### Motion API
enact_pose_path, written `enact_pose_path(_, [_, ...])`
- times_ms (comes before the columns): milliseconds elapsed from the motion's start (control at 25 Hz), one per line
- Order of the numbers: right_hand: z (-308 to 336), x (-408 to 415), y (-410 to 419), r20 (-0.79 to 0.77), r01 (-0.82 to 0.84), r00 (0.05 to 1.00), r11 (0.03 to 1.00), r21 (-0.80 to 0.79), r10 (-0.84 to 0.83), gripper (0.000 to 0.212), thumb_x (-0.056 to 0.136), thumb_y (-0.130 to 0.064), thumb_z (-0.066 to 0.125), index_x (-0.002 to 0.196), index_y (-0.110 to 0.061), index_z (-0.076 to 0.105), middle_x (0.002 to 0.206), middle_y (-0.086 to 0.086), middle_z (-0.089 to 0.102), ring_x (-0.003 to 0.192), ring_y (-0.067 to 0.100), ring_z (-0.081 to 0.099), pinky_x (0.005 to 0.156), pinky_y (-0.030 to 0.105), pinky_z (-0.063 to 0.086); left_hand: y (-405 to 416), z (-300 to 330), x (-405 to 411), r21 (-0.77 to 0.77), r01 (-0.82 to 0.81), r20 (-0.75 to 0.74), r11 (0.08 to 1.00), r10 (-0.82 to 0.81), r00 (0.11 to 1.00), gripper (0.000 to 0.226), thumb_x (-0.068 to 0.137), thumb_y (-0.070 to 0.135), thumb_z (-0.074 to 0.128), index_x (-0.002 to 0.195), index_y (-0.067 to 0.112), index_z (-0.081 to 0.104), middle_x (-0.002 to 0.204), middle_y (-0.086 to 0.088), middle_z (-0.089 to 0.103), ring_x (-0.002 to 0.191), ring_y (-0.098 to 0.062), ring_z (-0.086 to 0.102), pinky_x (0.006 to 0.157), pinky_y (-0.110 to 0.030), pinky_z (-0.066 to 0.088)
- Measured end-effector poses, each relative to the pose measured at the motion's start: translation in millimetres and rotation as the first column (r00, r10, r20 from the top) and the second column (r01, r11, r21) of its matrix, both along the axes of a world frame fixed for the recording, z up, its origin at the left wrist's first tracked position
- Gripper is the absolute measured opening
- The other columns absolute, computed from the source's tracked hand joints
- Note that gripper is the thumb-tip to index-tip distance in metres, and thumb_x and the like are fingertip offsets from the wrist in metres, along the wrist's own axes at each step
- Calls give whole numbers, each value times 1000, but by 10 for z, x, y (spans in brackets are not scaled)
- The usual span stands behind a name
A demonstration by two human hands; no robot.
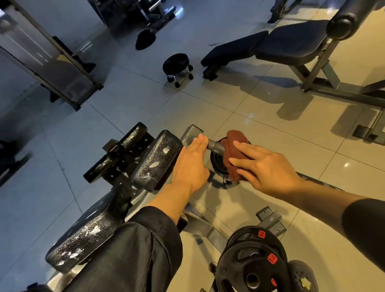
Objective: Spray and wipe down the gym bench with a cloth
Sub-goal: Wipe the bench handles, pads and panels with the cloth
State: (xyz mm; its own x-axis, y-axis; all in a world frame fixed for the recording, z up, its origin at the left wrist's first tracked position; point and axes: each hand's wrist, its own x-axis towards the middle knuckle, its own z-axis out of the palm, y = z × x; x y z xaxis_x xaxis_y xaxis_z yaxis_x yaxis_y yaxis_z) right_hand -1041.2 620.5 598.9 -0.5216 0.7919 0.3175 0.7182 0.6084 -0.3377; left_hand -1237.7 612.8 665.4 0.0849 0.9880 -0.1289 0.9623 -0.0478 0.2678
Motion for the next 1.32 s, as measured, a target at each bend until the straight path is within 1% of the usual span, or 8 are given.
enact_pose_path(200, [192, -461, 161, -22, 125, 992, 992, -7, -125, 22, 84, -15, 69, 106, -11, 69, 122, 15, 64, 109, 35, 61, 74, 40, 53, 60, -44, 19, -13, -10, 8, 1000, 10, 1000, 86, 82, -11, 52, 154, 15, 12, 162, -2, 7, 148, -14, 6, 121, -34, 5])
enact_pose_path(360, [278, -691, 299, 15, 158, 987, 987, -16, -157, 30, 88, -21, 65, 118, -16, 62, 120, 5, 60, 106, 26, 58, 70, 31, 42, 66, -58, 35, 4, -7, 14, 1000, 7, 1000, 84, 82, -7, 54, 154, 16, 17, 161, -3, 11, 148, -16, 8, 121, -35, 6])
enact_pose_path(480, [228, -554, 276, 7, 112, 994, 994, -14, -112, 27, 89, -23, 65, 115, -18, 66, 126, 6, 61, 106, 28, 61, 72, 36, 50, 68, -36, 17, -23, -3, -17, 1000, 2, 1000, 82, 85, -4, 53, 154, 18, 14, 162, -1, 9, 148, -13, 7, 121, -36, 3])
enact_pose_path(640, [-28, -125, 99, -81, 119, 990, 989, 87, -112, 34, 67, -19, 87, 99, -17, 76, 109, 12, 71, 85, 30, 71, 51, 39, 58, 63, -32, 46, -11, -30, -53, 999, 29, 998, 84, 85, -8, 51, 154, 17, 10, 162, 1, 5, 148, -13, 5, 119, -33, 1])
enact_pose_path(840, [-10, -101, 61, -111, 185, 979, 977, 107, -173, 32, 59, -21, 92, 88, -19, 78, 99, 10, 74, 81, 28, 72, 51, 36, 57, 27, -30, 116, -9, -68, -26, 998, 67, 997, 86, 85, -8, 54, 154, 16, 9, 162, 0, 3, 148, -17, 8, 121, -36, 9])
enact_pose_path(1000, [100, -523, 224, -67, 87, 995, 984, 157, -78, 38, 49, -18, 93, 83, -16, 77, 101, 10, 73, 88, 28, 70, 57, 34, 57, -17, -33, 138, -27, -68, -20, 997, 67, 998, 85, 86, -7, 52, 154, 16, 7, 162, -1, 0, 148, -18, 7, 119, -39, 20])
enact_pose_path(1160, [84, -526, 192, -20, 10, 1000, 982, 190, -6, 40, 47, -8, 90, 85, -8, 75, 105, 16, 69, 90, 32, 67, 53, 37, 56, -27, -11, 85, -27, -55, -39, 998, 54, 998, 88, 84, -10, 53, 154, 17, 7, 162, 0, 2, 148, -16, 5, 121, -35, 5])
enact_pose_path(1320, [5, -184, -6, -1, 26, 1000, 978, 209, -27, 42, 46, -16, 93, 85, -14, 77, 109, 9, 70, 95, 29, 67, 55, 32, 54, -22, 4, 94, -32, -77, -40, 997, 76, 996, 87, 84, -10, 53, 154, 17, 10, 162, 1, 3, 148, -14, 5, 121, -35, 4])
